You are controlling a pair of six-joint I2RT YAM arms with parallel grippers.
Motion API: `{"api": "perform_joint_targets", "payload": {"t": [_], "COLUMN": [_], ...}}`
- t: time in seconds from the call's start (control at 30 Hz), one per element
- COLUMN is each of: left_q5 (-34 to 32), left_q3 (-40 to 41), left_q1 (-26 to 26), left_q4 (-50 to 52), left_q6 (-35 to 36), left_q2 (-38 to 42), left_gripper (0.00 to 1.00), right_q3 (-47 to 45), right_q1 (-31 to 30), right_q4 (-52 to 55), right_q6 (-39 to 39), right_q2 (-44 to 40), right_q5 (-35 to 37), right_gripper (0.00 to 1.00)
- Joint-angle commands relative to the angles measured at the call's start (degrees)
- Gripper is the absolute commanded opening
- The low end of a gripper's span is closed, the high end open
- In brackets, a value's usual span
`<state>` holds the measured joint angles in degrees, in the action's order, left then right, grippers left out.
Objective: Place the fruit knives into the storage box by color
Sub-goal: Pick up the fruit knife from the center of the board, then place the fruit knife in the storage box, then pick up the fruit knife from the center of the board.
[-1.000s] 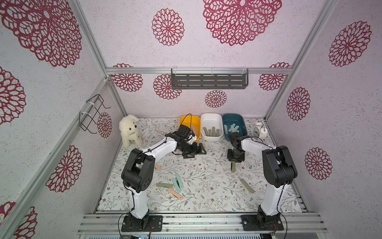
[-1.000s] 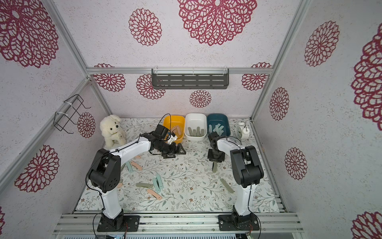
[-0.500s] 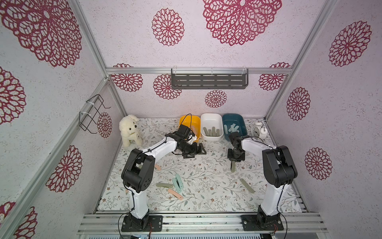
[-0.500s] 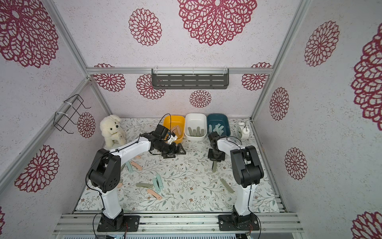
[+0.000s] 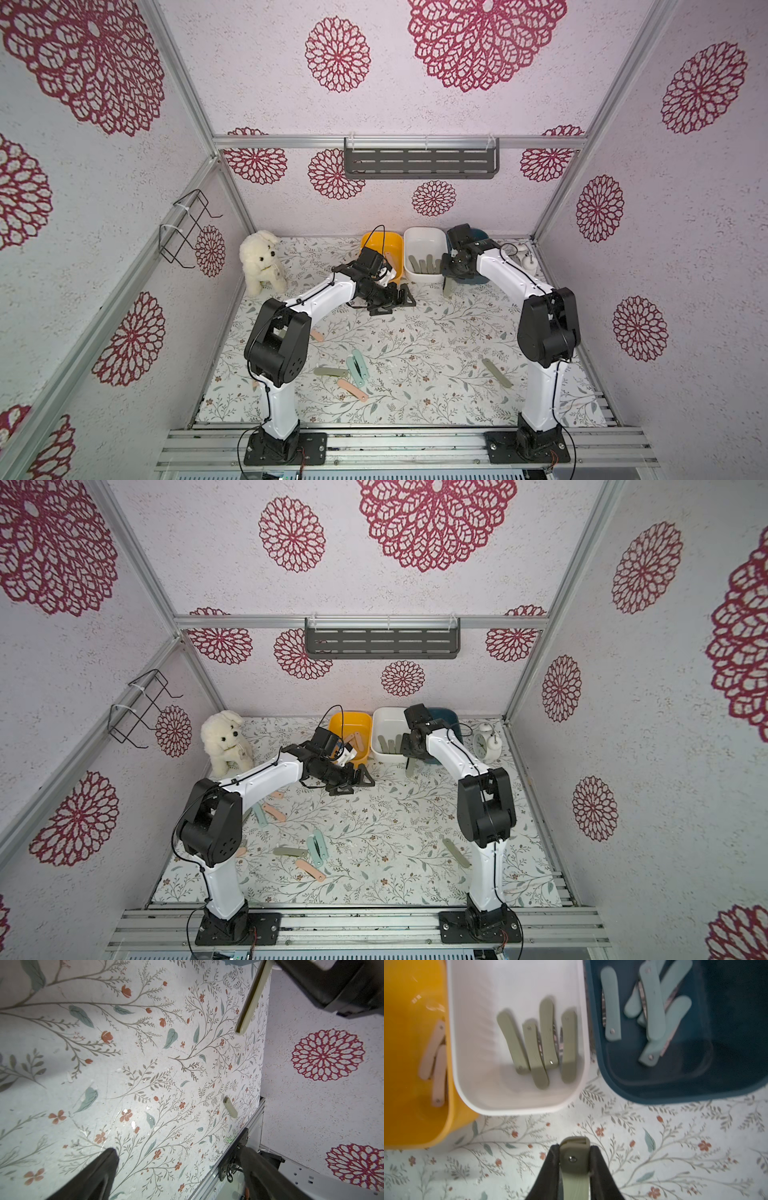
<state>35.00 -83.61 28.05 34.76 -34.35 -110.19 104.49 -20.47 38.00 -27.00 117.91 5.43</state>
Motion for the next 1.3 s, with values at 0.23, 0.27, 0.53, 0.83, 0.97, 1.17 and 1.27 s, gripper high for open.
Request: {"api": "perform_joint_targets", "payload": {"t": [0.23,0.27,0.53,0.83,0.97,1.17,1.27], "left_q5": [-1.90,-2.08,-3.89,-4.18,-4.43,-5.61,-6.37], "left_q3": [-4.58,-4.67,-4.88,-4.03,-2.36,-0.56,1.00], "left_q1": [-0.46,-0.48,-0.80,-0.59,-0.08,0.95,1.43], "left_q4": [3.66,3.93,5.18,4.53,3.23,2.78,2.11], "left_q6": [0.32,0.40,0.36,0.10,-0.44,-0.46,-0.86], "left_q2": [-1.73,-1.77,-1.77,-1.70,-0.39,2.20,4.11], "left_gripper": [0.97,0.97,0.97,0.97,0.97,0.97,0.97], "right_q3": [38.11,43.82,62.66,65.36,63.54,51.13,40.12], "right_q1": [0.93,1.15,2.41,1.49,0.87,0.35,0.31], "right_q4": [8.28,10.85,18.66,26.25,29.52,27.82,26.47], "right_q6": [3.71,3.75,5.74,9.75,10.67,12.40,13.53], "right_q2": [22.23,25.17,35.16,32.73,29.14,17.84,9.49], "right_q5": [1.56,1.66,1.14,1.25,1.98,3.18,4.70], "right_gripper": [0.14,0.14,0.38,0.59,0.60,0.61,0.63]}}
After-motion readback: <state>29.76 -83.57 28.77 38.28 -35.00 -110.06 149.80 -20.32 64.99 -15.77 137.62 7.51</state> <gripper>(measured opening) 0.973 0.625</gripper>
